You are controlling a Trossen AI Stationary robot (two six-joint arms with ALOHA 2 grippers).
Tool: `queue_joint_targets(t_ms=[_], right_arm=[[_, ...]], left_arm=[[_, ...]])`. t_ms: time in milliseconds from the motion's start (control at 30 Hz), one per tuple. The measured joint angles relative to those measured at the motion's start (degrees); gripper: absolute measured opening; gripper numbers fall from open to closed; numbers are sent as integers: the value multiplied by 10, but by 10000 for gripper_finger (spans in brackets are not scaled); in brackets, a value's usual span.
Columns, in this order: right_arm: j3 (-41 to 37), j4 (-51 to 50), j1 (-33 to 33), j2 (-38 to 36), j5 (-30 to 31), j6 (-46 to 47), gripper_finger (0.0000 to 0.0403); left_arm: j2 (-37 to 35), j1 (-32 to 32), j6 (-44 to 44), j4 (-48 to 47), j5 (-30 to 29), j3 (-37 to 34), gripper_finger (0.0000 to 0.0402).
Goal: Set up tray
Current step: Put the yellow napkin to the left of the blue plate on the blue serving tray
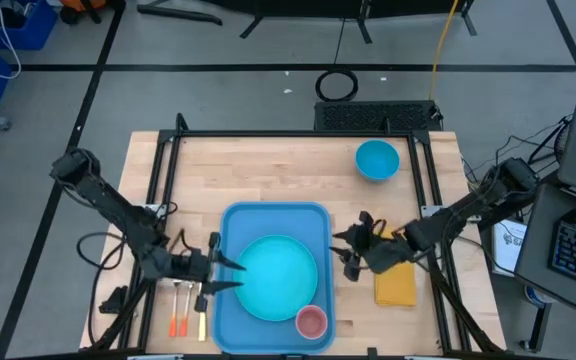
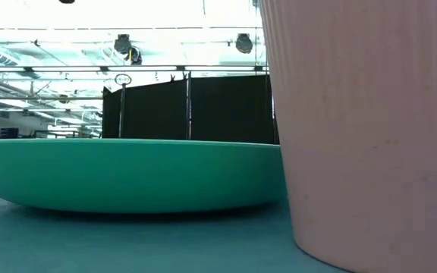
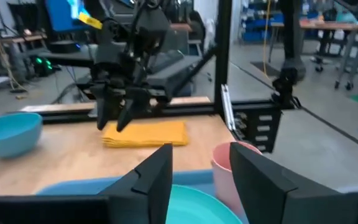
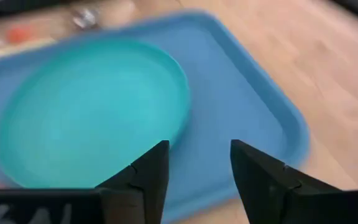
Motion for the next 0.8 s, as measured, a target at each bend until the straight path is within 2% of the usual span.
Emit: queue_joint_targets(t_ms=[67,267,533,800], right_arm=[[36,-92,-22,0,-32,34,171],[93,-297,-65,-1,-83,151,185],[99,-476,-84,-1,-165,322,192],[97,-598,-85,-1,-210,423,192]], left_arm=[[-15,8,9,14,13,-10,175],[-47,20,64,77,123,-46,188],[-79,41,74,72,116,-85,189],[-111,68,103,74,122,-116,189]])
